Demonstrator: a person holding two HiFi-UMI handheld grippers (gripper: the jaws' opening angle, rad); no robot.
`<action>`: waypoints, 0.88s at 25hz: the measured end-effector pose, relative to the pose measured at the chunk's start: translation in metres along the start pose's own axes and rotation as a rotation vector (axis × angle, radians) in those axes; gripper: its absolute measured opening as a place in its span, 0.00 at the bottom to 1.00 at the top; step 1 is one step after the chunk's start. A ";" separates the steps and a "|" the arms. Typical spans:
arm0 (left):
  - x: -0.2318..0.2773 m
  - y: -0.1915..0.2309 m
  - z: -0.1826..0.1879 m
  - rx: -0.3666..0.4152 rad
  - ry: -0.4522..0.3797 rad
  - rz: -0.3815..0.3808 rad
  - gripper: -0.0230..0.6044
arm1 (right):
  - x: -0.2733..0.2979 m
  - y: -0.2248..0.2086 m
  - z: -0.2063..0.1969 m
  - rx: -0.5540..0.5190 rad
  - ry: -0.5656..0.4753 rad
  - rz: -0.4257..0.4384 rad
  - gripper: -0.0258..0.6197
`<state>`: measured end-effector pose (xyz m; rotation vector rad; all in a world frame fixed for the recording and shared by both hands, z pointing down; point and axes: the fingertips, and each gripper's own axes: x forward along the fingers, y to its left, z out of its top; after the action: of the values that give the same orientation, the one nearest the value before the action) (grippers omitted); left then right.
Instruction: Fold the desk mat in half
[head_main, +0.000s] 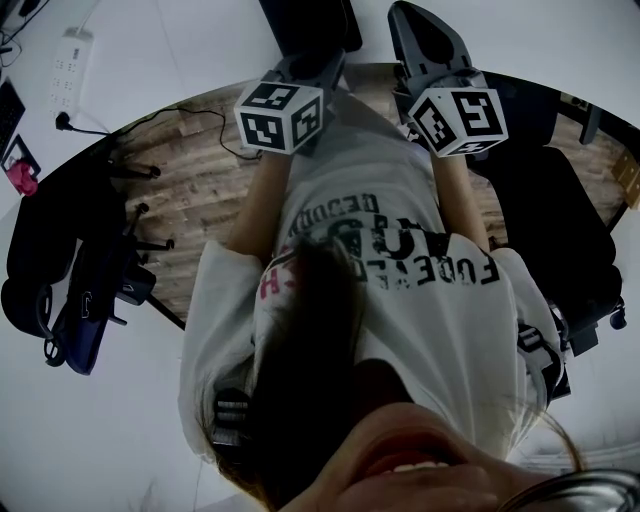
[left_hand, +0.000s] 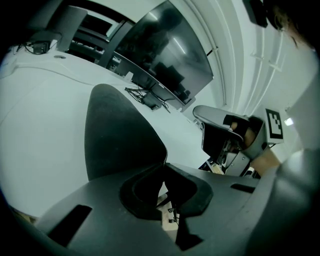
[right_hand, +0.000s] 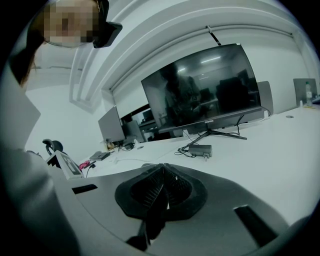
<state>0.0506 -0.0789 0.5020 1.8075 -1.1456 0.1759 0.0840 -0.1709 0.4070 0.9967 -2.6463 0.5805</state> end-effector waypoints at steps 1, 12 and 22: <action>0.002 -0.002 0.000 0.001 0.002 -0.004 0.06 | 0.000 -0.001 0.000 0.002 -0.001 -0.003 0.04; 0.028 -0.018 -0.002 0.030 0.029 -0.036 0.06 | -0.009 -0.012 -0.004 0.016 -0.002 -0.033 0.04; 0.047 -0.028 -0.005 0.044 0.048 -0.021 0.06 | -0.020 -0.022 -0.009 0.027 0.002 -0.046 0.04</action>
<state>0.0994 -0.1016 0.5130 1.8434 -1.0965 0.2322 0.1140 -0.1702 0.4138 1.0610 -2.6133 0.6082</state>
